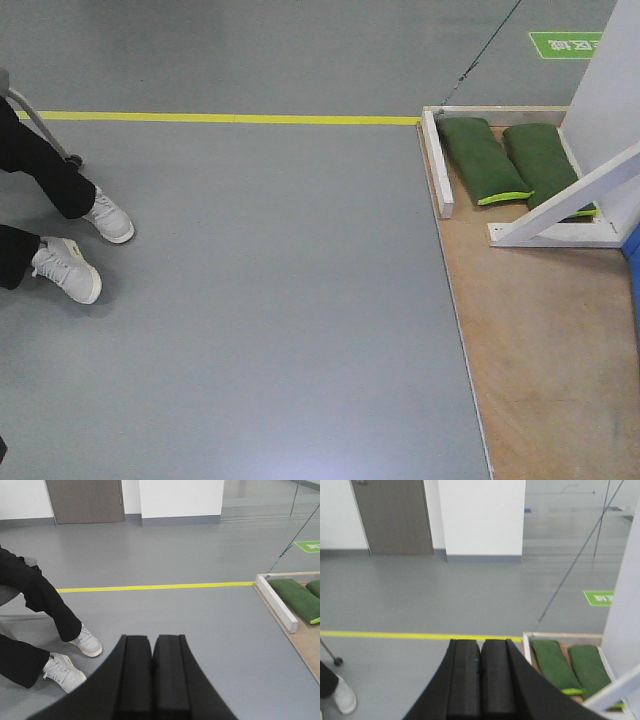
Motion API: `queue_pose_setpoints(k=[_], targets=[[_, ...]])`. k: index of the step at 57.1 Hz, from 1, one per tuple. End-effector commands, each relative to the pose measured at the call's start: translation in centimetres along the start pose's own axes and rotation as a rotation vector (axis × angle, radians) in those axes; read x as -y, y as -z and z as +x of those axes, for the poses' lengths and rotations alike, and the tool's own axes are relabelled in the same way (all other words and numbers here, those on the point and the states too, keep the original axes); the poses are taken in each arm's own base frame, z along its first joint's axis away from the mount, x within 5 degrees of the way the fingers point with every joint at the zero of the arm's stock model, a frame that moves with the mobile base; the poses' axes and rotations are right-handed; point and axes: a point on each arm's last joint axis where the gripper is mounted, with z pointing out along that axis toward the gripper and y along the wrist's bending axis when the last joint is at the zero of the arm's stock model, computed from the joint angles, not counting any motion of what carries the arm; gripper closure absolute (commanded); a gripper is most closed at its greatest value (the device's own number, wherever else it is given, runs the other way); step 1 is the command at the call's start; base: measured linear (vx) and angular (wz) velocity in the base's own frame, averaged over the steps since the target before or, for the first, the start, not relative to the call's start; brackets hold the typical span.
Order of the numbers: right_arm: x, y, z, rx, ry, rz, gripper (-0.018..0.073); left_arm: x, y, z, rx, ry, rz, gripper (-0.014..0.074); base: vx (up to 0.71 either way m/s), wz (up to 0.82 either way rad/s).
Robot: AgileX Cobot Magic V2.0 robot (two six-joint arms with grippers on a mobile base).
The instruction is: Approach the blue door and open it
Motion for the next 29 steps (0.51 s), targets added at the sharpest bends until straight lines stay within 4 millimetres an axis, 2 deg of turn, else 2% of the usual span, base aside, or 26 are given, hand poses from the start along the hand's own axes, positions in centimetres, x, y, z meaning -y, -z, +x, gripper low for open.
queue_pose_setpoints(k=[1,11,17,29], targets=[[-0.2,0.5,-2.5,0.22,-0.005,-0.019,0.0547,0.0,0.4,-1.7,0.124,0.009,0.007,0.0524,0.0,0.0],[1.2,1.2,-5.9,0.535,0.207,0.156,0.0547,0.0,0.4,-1.7,0.124,0.009,0.007,0.0524,0.0,0.0],[3.2,2.3,-7.9,0.6,0.314,0.338,0.0547,0.0,0.4,-1.7,0.124,0.009,0.007,0.0524,0.0,0.0],[7.9,5.5,-10.7,0.668,0.341,0.695,0.0547,0.0,0.4,-1.7,0.124,0.009,0.007,0.0524,0.0,0.0]])
